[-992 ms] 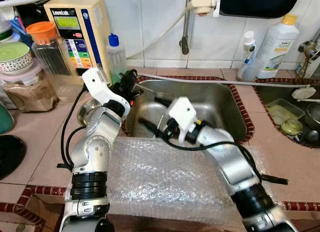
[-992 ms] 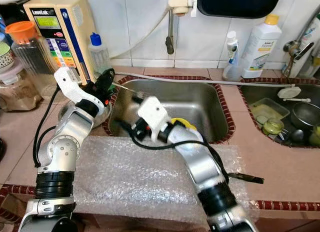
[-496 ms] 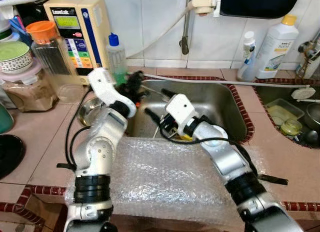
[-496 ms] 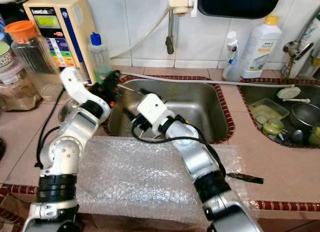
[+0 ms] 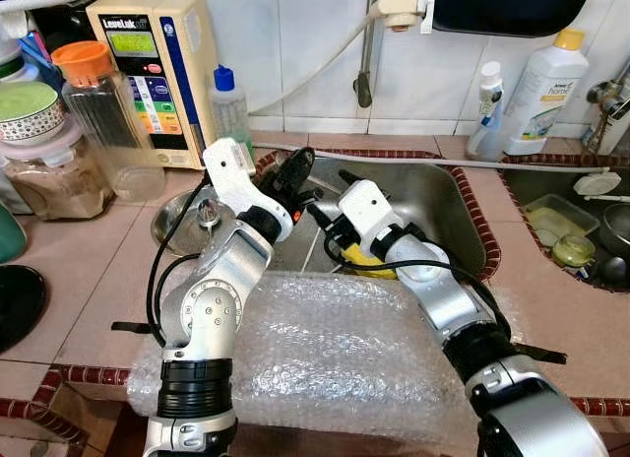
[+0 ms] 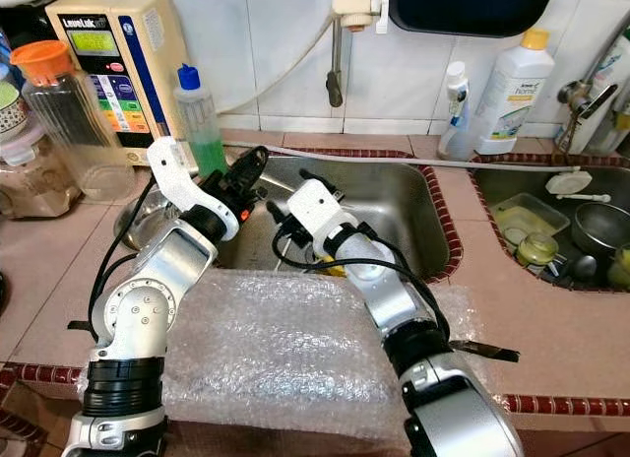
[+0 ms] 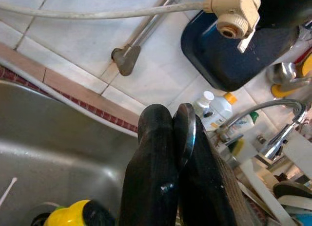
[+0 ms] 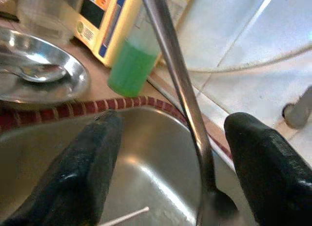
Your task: Kitchen organization
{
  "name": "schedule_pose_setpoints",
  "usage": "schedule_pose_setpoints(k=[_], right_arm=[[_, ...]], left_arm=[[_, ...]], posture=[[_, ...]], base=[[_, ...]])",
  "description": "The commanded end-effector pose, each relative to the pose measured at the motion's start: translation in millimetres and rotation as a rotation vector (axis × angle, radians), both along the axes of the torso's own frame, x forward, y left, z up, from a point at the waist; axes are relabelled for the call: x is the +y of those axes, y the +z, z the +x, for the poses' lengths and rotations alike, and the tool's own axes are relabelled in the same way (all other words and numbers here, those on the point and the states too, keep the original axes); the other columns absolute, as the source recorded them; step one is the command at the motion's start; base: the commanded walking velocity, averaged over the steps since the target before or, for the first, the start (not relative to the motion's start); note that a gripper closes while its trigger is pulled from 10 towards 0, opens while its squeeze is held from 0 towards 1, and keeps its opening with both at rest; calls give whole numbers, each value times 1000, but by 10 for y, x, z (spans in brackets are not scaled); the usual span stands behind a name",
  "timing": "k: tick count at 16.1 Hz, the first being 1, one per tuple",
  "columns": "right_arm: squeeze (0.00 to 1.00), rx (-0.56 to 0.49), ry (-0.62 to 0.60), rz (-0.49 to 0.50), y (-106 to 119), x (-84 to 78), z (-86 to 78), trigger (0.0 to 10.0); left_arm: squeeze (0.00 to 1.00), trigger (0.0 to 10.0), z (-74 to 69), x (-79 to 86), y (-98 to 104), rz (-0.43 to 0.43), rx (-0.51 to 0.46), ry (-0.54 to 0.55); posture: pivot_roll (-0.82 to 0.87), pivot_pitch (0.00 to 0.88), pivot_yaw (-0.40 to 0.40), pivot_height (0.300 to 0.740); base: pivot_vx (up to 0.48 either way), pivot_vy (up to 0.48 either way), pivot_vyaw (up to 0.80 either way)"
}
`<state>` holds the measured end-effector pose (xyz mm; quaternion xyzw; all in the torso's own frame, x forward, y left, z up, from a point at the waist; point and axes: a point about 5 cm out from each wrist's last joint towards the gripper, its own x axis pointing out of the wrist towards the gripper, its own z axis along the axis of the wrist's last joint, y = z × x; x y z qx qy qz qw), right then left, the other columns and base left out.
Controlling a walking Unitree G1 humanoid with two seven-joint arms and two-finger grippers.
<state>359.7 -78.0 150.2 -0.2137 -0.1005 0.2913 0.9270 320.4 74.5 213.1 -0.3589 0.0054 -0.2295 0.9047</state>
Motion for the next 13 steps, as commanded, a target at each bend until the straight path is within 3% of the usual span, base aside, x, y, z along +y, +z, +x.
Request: schedule_pose_setpoints(k=[1,7,13], right_arm=[[0,-17,-23,23,60,-29,48,0],[0,-15,-90,80,44,-136,75,0],[0,5,-131,116,-34,-262,57,0]], left_arm=[[0,0,-31,-17,33,8,-6,-7],[0,0,-4,-3,30,17,3,-11],[0,0,-27,-91,20,23,6,-67]], posture=[[99,0,50,740],[81,0,72,740],[66,0,91,740]], base=[[0,0,0],[0,0,0],[0,0,0]])
